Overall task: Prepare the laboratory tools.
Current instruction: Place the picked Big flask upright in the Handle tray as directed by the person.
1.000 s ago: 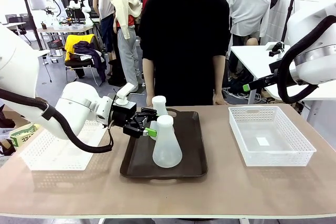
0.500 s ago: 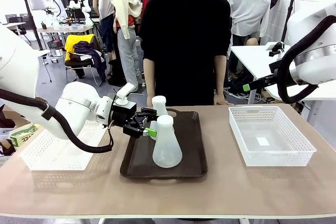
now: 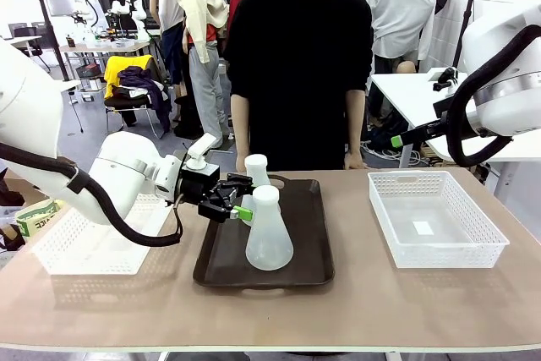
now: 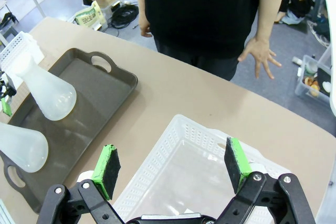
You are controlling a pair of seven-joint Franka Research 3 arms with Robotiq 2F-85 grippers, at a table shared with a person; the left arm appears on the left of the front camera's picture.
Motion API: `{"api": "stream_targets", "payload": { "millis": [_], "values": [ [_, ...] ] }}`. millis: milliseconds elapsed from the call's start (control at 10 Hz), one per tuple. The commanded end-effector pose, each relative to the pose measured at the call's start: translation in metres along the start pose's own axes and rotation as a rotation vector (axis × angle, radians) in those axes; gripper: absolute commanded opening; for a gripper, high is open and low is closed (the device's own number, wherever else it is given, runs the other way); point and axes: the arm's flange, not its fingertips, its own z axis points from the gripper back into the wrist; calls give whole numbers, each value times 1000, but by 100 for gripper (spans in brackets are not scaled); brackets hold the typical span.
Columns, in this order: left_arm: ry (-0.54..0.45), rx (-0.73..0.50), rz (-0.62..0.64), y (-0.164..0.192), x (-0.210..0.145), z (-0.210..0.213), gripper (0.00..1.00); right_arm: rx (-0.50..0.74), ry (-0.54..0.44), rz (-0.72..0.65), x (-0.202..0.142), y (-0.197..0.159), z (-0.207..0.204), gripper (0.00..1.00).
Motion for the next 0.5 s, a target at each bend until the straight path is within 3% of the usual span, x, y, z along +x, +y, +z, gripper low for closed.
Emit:
{"api": "stream_targets", "payload": {
  "millis": [0,400],
  "values": [
    [-12,-7,-3,0,1,1,100,-2,8,4,0,-1,1,100],
    [-12,-7,-3,0,1,1,100,-2,8,4,0,-1,1,100]
  ]
}}
